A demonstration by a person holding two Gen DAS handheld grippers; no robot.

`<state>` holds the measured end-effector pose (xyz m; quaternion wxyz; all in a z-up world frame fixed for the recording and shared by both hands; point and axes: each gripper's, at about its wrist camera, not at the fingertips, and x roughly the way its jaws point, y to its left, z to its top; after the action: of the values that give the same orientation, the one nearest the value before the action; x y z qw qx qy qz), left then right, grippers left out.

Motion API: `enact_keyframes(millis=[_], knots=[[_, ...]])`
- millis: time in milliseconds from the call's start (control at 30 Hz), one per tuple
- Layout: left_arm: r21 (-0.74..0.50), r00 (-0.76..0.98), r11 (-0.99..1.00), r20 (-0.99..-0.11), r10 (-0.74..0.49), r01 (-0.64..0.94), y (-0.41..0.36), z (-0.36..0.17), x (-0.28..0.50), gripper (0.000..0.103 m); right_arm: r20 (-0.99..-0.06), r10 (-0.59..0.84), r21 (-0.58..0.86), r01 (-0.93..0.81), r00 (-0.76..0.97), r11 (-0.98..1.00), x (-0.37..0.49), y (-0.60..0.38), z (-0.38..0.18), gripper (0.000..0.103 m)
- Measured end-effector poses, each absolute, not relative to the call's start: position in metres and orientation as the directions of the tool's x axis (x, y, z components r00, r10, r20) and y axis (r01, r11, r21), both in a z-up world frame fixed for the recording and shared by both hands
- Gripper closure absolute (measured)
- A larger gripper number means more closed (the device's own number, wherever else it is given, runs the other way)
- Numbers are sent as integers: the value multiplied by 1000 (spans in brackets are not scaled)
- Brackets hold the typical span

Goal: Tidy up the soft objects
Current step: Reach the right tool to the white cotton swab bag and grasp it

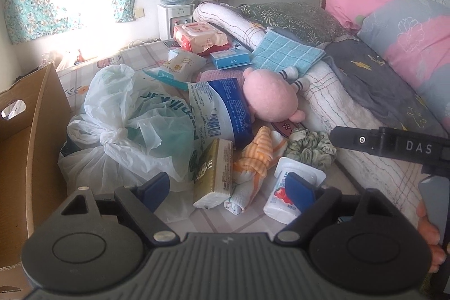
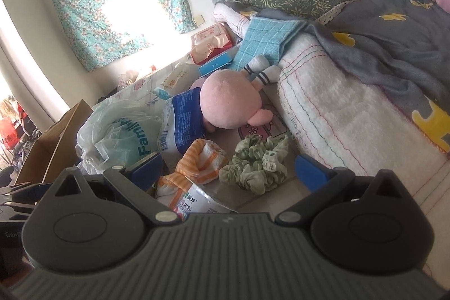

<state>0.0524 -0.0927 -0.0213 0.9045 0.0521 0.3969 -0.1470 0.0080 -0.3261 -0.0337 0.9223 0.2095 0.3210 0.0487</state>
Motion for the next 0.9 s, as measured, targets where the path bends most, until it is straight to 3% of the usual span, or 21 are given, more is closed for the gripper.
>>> enact_keyframes(millis=[200,500,667,767,900], knots=[[-15,656,953,-721,-221,304,-89,-1,68,16,-562,247,424,18,789,906,21,-324,-26,7],[-24,652,962,-730,-203,273,-54,69,154,15,-445,373,471,-142,814,871,88,-323,42,7],[71,666,956,-732,-143,283,-44,86,219,15,-427,470,561,-182,772,808,158,-312,64,9],[93,664,951,-736,-134,294,-44,79,260,16,-468,494,598,-149,733,788,211,-303,65,15],[35,593,944,-785,-177,329,-48,50,311,19,-539,543,675,-56,644,736,284,-290,43,31]])
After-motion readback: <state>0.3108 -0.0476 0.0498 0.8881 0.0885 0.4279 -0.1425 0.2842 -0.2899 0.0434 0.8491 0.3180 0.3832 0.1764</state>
